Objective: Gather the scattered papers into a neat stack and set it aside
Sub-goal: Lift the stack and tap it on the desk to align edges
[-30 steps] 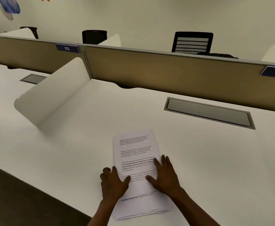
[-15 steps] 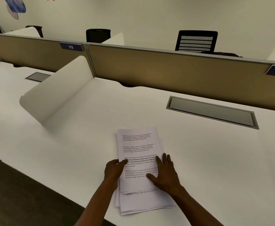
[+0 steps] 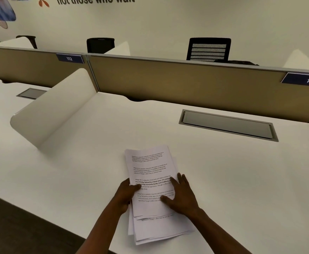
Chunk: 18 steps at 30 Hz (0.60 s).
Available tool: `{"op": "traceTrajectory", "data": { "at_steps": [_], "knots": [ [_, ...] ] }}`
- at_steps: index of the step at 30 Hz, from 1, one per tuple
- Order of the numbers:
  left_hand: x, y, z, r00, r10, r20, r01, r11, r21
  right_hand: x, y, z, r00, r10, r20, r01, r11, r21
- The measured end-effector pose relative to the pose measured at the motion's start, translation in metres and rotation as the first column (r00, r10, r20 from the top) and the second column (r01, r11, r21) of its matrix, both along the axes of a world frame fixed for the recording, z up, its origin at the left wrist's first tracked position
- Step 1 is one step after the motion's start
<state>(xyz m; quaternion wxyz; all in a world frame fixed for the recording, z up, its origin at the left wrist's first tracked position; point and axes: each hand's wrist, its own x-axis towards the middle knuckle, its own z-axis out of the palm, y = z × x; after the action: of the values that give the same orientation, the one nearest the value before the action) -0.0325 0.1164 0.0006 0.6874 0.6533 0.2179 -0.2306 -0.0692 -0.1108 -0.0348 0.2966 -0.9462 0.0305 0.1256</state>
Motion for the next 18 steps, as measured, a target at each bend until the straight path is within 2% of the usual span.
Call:
{"op": "traceTrajectory", "data": {
  "at_steps": [3,5,6,8,9,10,11,12,13,14,18],
  "knots": [
    [0.003,-0.001,0.009,0.993,-0.051,0.109,0.056,0.998,-0.038,0.001,-0.002,0.006,0.999,-0.041,0.016,0.04,0.998,0.058],
    [0.004,0.0,0.016,0.984,-0.06,0.166,0.084,0.987,-0.139,0.005,-0.005,0.014,0.979,-0.197,0.048,0.184,0.962,0.204],
    [0.004,0.0,0.019,0.98,-0.066,0.189,0.103,0.976,-0.193,0.009,-0.007,0.021,0.953,-0.302,0.03,0.279,0.912,0.301],
    [0.005,-0.001,0.025,0.97,-0.079,0.231,0.145,0.947,-0.287,0.017,-0.016,0.036,0.892,-0.43,-0.138,0.434,0.728,0.532],
    [0.005,-0.002,0.027,0.965,-0.085,0.249,0.163,0.935,-0.314,0.021,-0.022,0.042,0.872,-0.413,-0.264,0.477,0.59,0.652],
    [0.006,-0.004,0.03,0.96,-0.087,0.265,0.175,0.928,-0.33,0.025,-0.029,0.047,0.863,-0.334,-0.378,0.498,0.442,0.746],
    [0.007,-0.005,0.031,0.957,-0.084,0.276,0.178,0.924,-0.338,0.029,-0.035,0.052,0.873,-0.218,-0.436,0.486,0.336,0.806],
    [0.008,-0.007,0.032,0.956,-0.076,0.282,0.174,0.924,-0.339,0.031,-0.041,0.056,0.894,-0.117,-0.433,0.448,0.294,0.845],
    [0.01,-0.008,0.033,0.956,-0.066,0.286,0.163,0.929,-0.331,0.033,-0.045,0.059,0.912,-0.068,-0.405,0.406,0.288,0.867],
    [0.012,-0.008,0.034,0.953,-0.056,0.297,0.153,0.937,-0.314,0.035,-0.047,0.062,0.925,-0.086,-0.37,0.378,0.308,0.873],
    [0.021,-0.017,0.045,0.894,-0.08,0.442,0.154,0.979,-0.135,0.042,-0.058,0.082,0.921,-0.367,-0.133,0.3,0.447,0.843]
  ]
}}
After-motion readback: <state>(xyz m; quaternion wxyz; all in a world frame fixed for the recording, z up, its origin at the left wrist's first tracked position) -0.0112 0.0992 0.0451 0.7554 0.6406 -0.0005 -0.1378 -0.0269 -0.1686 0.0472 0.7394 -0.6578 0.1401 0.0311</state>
